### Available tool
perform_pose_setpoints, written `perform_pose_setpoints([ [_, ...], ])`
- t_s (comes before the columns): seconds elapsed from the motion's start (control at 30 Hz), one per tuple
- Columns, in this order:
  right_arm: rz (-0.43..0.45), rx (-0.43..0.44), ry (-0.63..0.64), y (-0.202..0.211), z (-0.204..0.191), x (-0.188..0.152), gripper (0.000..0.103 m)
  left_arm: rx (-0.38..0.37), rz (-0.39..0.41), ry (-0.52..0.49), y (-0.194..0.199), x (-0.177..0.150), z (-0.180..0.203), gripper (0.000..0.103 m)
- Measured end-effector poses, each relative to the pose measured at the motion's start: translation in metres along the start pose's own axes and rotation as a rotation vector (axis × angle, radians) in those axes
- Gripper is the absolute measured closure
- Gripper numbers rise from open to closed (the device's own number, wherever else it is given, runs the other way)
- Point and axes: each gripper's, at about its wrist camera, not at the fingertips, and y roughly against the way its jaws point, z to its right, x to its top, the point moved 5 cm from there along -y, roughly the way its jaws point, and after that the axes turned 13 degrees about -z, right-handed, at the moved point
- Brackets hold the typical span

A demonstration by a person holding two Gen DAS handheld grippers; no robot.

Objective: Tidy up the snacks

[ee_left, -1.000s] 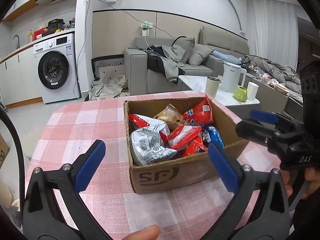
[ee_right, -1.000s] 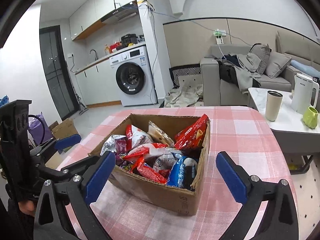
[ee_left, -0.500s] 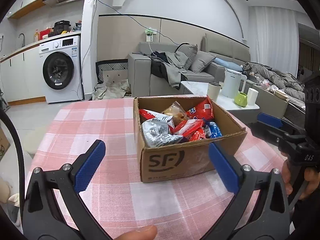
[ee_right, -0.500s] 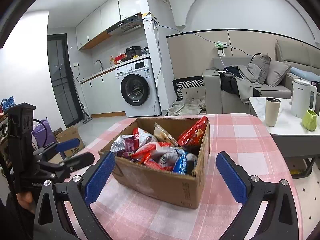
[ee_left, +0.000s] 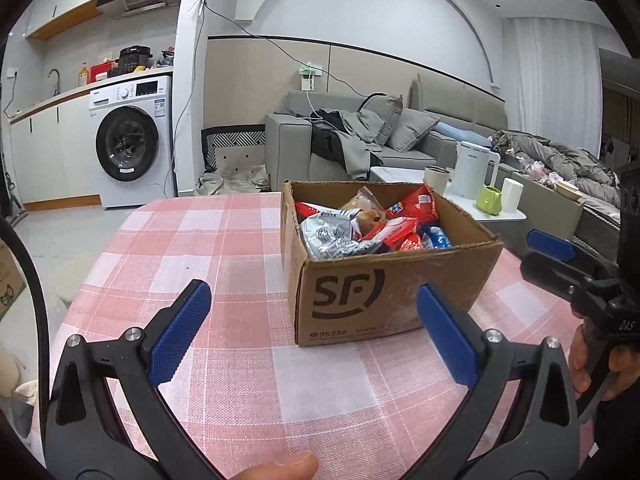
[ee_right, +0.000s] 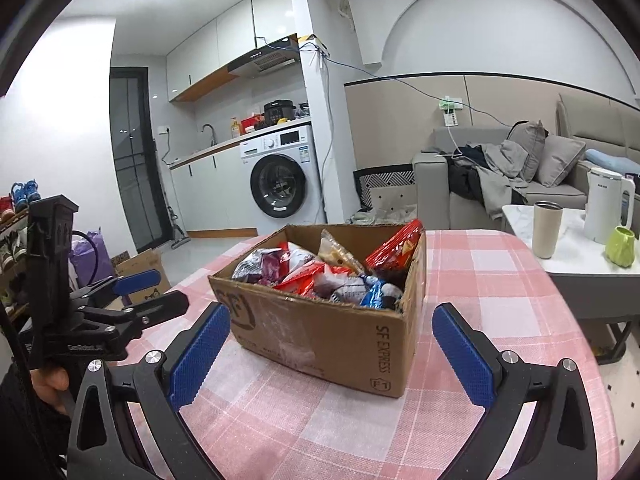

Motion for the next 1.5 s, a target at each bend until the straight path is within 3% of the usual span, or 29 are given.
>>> perform_pose_setpoints([
  [0.9,0.051,-0.046,0.018,-0.007,0.001,-0.011,0.000,0.024,0.065,-0.001,-0.014,-0.014,-0.004,0.001],
  [1.5,0.055,-0.058,0.043,-0.007,-0.002,-0.012,0.000,0.026,0.062,0.003,-0.011,-0.018,-0.004,0.001],
])
